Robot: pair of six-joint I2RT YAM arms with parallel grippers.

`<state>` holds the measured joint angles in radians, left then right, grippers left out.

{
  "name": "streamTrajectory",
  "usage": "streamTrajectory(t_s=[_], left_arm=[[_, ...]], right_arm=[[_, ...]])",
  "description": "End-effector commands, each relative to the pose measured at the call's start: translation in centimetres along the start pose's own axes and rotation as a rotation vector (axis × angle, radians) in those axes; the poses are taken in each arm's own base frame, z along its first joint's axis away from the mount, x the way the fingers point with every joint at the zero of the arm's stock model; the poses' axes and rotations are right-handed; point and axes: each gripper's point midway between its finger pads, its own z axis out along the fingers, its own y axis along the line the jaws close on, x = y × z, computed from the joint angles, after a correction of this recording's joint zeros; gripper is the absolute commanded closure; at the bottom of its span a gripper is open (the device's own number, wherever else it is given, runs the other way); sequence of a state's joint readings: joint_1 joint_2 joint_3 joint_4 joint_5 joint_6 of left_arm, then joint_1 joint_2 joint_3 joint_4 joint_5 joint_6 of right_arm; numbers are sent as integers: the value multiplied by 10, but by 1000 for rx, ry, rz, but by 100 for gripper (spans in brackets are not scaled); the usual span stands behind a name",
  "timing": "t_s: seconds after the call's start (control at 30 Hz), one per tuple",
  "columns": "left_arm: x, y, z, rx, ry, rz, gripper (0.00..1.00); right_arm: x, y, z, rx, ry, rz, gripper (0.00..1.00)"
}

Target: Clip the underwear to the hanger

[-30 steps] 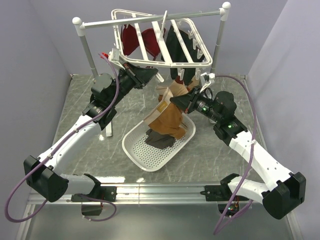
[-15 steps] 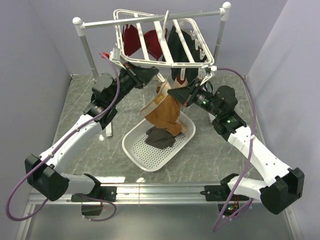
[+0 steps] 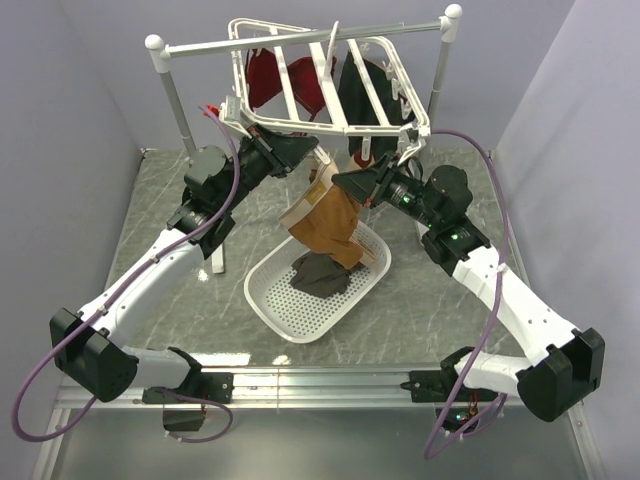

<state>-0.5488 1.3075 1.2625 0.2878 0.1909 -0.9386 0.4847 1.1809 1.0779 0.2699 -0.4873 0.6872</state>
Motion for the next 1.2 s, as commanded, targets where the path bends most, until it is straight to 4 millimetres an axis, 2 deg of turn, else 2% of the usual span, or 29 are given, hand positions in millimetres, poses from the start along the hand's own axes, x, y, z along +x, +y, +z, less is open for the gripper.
streamTrajectory(t_s=[0.0, 0.43, 0.63, 0.77, 0.9, 1.03, 1.13, 1.17], left_arm=[[6, -4, 2, 28, 30, -15, 100], [7, -8, 2, 45, 35, -22, 97], [6, -7, 3, 38, 31, -31, 89], [5, -8, 3, 39, 30, -33, 76], [2, -7, 3, 31, 17, -39, 54], [0, -9, 2, 40, 10, -34, 40], [-2, -11, 0, 46, 8, -26, 25], [-3, -12, -2, 46, 6, -26, 16]], right_arm=[[-31, 33, 2, -91, -75, -55, 100], [-35, 30, 16, -73, -75, -67, 100], [-38, 34, 16, -83, -82, -72, 100], [-39, 36, 16, -88, -85, -75, 100], [-41, 34, 17, -81, -92, -76, 100], [-42, 35, 18, -80, -95, -76, 100], [-44, 36, 17, -81, -100, -77, 100], [-45, 36, 17, -81, -100, -75, 100]])
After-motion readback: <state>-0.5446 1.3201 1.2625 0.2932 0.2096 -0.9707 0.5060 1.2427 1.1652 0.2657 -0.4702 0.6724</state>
